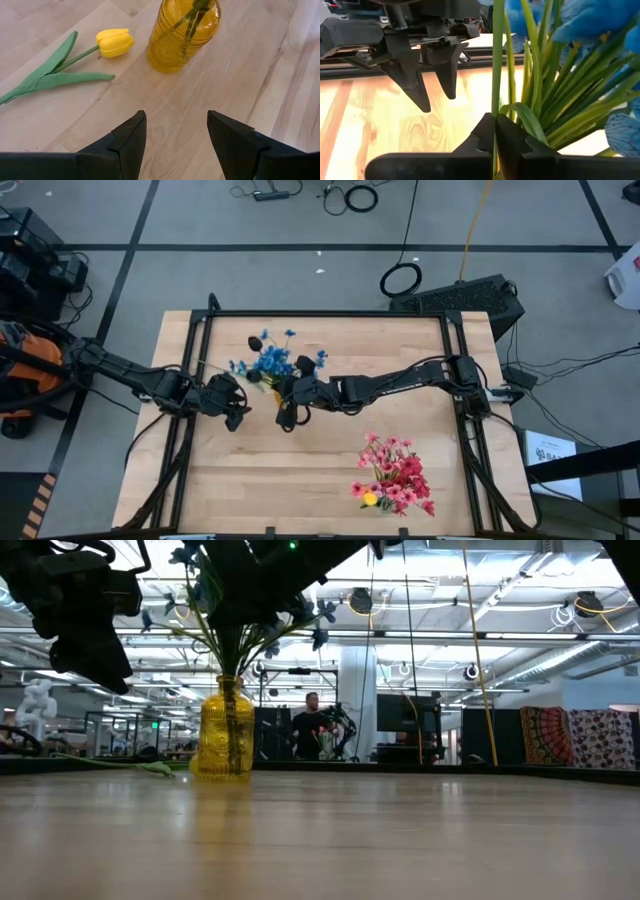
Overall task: Sort flowers into vase by color
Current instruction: Put the black flower into the yellow vase, then put the yellow flower into the transparent vase
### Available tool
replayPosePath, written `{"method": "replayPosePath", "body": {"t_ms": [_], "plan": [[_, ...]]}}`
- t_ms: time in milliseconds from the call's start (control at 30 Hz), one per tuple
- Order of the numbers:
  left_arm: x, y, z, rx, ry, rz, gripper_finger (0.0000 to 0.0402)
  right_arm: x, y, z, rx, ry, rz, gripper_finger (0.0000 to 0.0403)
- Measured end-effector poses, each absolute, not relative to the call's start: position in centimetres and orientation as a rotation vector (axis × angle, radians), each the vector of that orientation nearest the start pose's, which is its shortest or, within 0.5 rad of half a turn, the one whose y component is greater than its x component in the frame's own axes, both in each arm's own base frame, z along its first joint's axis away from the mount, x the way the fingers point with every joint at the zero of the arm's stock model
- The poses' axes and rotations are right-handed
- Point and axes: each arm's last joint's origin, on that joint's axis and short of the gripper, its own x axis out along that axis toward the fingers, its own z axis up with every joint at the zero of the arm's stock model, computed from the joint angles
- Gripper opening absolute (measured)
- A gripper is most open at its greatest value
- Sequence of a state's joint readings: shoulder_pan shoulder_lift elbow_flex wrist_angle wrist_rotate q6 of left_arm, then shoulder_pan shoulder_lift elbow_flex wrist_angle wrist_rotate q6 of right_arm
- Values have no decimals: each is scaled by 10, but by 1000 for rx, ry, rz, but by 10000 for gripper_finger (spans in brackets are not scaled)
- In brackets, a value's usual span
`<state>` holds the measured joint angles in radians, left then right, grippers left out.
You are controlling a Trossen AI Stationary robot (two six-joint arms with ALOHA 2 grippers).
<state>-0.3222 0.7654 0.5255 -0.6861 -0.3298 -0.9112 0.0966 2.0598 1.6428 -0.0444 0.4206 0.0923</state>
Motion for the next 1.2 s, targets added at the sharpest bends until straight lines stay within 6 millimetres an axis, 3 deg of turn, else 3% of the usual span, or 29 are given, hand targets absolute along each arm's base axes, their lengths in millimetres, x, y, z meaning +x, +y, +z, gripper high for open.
{"method": "replayPosePath", "body": {"t_ms": [400,567,867,1033,1200], "plan": [[135,-35,210,-557,796,394,214,475,32,250,13,431,-351,1],[135,-36,210,-560,804,386,214,473,34,253,-2,437,-340,28],[134,-36,210,-568,819,368,214,460,42,281,1,411,-318,102],[134,-36,209,-564,828,370,214,443,49,302,16,423,-307,113],[134,-36,209,-566,828,369,214,427,63,311,95,480,-295,114]]}}
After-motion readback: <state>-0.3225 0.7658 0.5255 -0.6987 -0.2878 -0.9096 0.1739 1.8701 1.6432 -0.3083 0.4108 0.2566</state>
